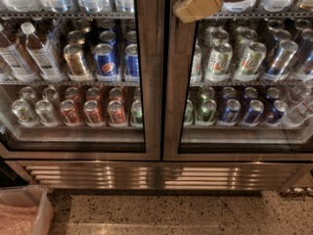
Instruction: Open right fridge door
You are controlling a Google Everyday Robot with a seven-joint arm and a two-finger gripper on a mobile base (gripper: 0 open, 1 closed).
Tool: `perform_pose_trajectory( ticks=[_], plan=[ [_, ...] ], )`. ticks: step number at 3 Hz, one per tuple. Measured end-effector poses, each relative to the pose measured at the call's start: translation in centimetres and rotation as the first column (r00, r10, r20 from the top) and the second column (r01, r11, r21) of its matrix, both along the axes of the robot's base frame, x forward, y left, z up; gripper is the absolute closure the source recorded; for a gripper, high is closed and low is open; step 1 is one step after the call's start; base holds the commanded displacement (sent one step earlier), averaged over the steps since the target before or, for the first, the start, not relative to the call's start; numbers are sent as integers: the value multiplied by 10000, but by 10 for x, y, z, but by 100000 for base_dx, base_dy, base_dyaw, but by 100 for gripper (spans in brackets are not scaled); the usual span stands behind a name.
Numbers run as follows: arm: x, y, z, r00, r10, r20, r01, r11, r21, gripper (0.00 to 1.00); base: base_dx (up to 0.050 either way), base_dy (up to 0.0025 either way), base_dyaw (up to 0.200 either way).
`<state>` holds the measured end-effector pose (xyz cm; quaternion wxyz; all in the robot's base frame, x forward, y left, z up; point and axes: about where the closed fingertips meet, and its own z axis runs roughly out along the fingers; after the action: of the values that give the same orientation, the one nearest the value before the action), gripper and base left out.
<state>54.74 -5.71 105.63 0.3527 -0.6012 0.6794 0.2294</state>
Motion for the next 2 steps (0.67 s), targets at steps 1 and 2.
perform_pose_trajectory(
  ticks=[1, 2],
  plan=[
    [0, 2, 3, 10000, -66, -19, 67, 9999, 151, 100, 0, 0, 0],
    [-2, 1, 2, 9998, -164, -59, 165, 9997, 176, 100, 0, 0, 0]
  ],
)
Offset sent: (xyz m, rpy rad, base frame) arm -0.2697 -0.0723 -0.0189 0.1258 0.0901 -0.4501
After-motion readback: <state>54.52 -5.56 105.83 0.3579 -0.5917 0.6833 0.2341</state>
